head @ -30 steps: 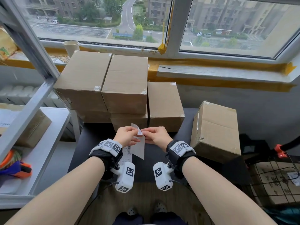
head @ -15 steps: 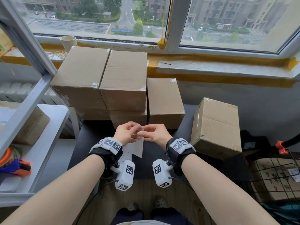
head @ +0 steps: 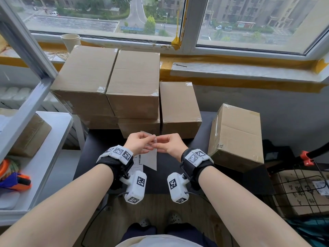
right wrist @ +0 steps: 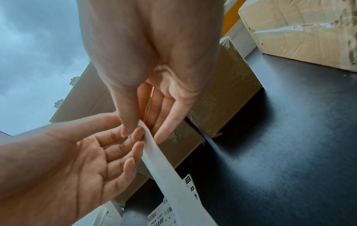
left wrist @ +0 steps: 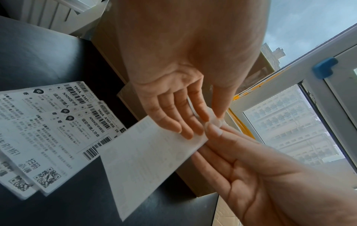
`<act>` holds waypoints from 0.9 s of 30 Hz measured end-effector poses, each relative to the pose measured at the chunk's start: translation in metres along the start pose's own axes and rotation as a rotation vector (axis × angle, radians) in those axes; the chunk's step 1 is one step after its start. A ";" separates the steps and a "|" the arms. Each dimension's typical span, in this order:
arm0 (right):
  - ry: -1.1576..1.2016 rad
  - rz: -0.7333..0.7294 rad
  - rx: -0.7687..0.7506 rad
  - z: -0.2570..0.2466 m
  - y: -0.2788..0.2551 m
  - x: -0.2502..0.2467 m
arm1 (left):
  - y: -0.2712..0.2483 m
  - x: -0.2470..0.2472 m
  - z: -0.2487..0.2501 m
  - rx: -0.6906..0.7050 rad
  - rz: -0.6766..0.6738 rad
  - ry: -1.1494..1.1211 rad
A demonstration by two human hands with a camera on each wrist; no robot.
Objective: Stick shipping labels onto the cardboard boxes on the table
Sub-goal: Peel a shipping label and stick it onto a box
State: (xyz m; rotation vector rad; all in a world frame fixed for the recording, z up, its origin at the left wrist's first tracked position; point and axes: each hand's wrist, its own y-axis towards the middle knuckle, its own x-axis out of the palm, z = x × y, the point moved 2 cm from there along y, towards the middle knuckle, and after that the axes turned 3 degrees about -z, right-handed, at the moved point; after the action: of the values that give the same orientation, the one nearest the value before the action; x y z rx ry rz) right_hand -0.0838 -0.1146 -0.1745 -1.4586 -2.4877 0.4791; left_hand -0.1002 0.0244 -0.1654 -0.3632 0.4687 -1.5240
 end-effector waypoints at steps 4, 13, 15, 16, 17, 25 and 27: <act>-0.017 -0.006 -0.002 -0.002 0.000 -0.003 | 0.001 -0.001 -0.001 0.014 -0.007 -0.017; 0.152 0.093 0.018 0.001 0.005 -0.006 | 0.002 -0.003 -0.006 0.055 -0.008 -0.037; 0.160 0.140 0.042 0.003 0.007 -0.007 | 0.004 -0.006 -0.010 0.049 0.054 -0.028; 0.165 0.157 0.050 0.004 0.008 -0.008 | 0.006 -0.008 -0.013 0.046 0.090 -0.019; 0.167 0.169 0.056 0.005 0.008 -0.008 | 0.007 -0.011 -0.017 0.041 0.118 -0.014; 0.153 0.293 0.106 0.015 0.009 -0.018 | 0.008 -0.033 -0.049 -0.074 0.147 -0.070; 0.148 0.346 0.121 0.019 0.008 -0.022 | 0.013 -0.040 -0.065 -0.128 0.200 -0.024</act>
State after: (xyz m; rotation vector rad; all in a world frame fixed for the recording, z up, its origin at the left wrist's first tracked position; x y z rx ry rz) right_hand -0.0735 -0.1330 -0.1956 -1.8092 -2.0634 0.5474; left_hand -0.1216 0.0689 -0.2251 -0.4210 0.5679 -1.2981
